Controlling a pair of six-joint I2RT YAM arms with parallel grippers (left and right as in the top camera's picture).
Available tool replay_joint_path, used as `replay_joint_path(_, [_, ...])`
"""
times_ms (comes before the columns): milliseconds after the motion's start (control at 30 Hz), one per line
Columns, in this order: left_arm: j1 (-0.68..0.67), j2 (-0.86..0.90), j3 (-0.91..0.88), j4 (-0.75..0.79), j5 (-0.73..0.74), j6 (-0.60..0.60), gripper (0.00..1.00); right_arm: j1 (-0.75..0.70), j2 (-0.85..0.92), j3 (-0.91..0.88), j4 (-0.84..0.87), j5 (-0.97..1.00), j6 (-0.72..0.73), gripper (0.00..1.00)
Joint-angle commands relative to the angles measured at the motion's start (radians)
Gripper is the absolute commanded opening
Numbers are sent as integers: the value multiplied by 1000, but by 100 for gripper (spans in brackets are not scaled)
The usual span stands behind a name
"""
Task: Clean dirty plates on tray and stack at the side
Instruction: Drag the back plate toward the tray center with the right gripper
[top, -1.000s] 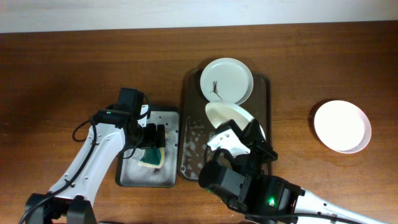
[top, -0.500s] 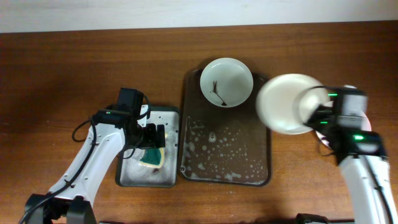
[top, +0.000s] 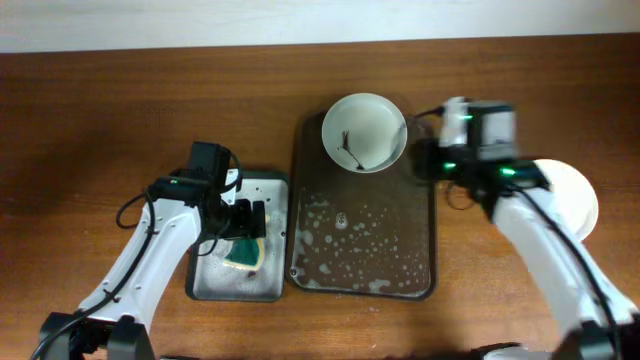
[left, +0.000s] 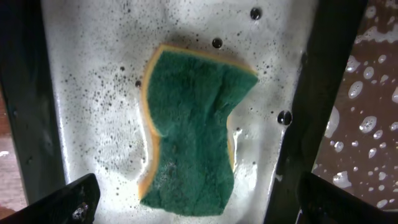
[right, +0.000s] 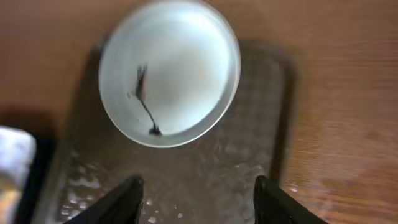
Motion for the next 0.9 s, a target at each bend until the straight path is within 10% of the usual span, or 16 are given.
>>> replay_joint_path(0, [3, -16, 1, 3, 7, 8, 99, 56, 218, 2, 256, 181, -53, 63])
replay_joint_path(133, [3, -16, 1, 3, 7, 8, 99, 49, 507, 2, 575, 134, -52, 54])
replay_joint_path(200, [3, -16, 1, 3, 7, 8, 100, 36, 513, 2, 570, 135, -46, 4])
replay_joint_path(433, [3, -16, 1, 3, 7, 8, 99, 53, 18, -10, -319, -11, 402, 4])
replay_joint_path(533, [3, -16, 1, 3, 7, 8, 99, 180, 19, -195, -229, -18, 737, 4])
replay_joint_path(567, [3, -16, 1, 3, 7, 8, 99, 195, 19, -211, -216, -19, 790, 31])
replay_joint_path(633, [3, -16, 1, 3, 7, 8, 99, 180, -32, -179, -213, 13, 641, 46])
replay_joint_path(733, [3, -16, 1, 3, 7, 8, 99, 169, -191, -82, -291, 26, -23, 45])
replay_joint_path(867, [3, -16, 1, 3, 7, 8, 99, 167, 77, -119, -134, 115, -90, 41])
